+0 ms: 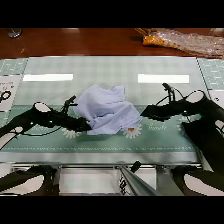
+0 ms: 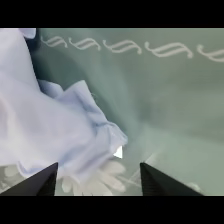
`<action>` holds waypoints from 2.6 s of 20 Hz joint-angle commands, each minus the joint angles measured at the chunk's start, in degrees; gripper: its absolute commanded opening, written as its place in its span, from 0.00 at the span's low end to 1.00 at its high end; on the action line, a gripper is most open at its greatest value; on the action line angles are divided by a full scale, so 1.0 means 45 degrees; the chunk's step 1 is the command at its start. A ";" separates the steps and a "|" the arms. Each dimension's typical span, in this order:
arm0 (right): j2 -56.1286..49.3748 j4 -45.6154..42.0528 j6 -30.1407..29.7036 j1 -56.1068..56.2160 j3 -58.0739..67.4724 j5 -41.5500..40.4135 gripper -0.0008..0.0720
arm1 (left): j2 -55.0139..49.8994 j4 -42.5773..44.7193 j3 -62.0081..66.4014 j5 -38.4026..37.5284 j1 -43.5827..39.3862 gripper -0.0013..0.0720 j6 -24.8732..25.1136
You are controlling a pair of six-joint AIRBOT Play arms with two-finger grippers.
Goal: Fold the shirts.
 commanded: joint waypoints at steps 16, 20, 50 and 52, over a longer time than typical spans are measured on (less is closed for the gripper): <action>0.3614 -0.1161 0.0185 0.1341 0.4881 -0.0908 0.03 | 0.5362 0.0000 0.6844 0.0155 0.1438 0.04 -0.1161; 0.4478 -0.1132 0.1234 0.1355 0.8898 -0.0160 0.03 | 0.5761 -0.0005 1.1506 0.0131 0.1146 0.04 -0.1734; -0.1996 -0.6207 0.0665 0.1350 1.5645 0.6455 0.03 | 0.5032 0.3337 0.9311 -0.3521 0.1001 0.04 -0.4731; -0.3181 -0.6450 0.0525 0.1341 1.5645 0.5265 0.04 | 0.4221 0.3730 0.8043 -0.2098 0.1001 0.04 -0.4716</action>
